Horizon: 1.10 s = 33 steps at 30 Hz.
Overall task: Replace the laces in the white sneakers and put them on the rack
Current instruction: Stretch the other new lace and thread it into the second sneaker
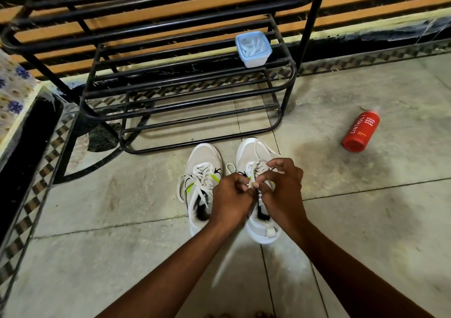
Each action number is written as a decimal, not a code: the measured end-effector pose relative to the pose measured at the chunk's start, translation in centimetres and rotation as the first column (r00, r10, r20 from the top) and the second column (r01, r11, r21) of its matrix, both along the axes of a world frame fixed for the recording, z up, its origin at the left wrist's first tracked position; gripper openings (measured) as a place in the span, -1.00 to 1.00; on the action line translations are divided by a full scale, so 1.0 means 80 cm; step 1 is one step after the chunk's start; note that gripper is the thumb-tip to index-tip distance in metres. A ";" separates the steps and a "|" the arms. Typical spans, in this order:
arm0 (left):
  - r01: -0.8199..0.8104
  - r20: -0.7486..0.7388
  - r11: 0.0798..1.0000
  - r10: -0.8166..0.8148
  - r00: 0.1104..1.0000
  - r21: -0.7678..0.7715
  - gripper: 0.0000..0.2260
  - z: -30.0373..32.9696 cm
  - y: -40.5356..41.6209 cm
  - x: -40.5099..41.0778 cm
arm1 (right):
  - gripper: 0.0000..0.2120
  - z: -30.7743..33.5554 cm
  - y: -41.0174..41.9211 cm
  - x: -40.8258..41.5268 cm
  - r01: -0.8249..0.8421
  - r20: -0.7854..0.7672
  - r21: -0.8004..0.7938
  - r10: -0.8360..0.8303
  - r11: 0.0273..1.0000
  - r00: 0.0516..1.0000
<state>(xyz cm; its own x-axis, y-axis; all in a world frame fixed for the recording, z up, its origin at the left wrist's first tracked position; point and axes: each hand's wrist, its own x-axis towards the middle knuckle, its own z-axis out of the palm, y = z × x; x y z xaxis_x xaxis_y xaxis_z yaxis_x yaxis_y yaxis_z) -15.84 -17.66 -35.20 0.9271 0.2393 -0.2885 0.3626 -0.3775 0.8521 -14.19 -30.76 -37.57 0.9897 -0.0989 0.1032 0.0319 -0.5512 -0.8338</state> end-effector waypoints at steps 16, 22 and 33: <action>0.099 0.143 0.985 -0.120 0.983 0.141 -0.83 0.002 -0.003 0.004 | -0.65 -0.013 -0.014 -0.002 -0.008 0.152 0.068 -0.002 0.998 0.988; 0.172 0.175 0.963 -0.210 0.962 0.209 -0.85 0.006 -0.006 0.006 | -0.69 -0.016 -0.015 -0.006 -0.006 0.130 0.076 -0.004 0.997 0.992; 0.209 0.141 0.933 -0.258 0.956 0.294 -0.94 0.021 0.001 0.002 | -0.81 -0.033 -0.018 -0.005 -0.046 0.147 0.017 0.044 0.999 0.988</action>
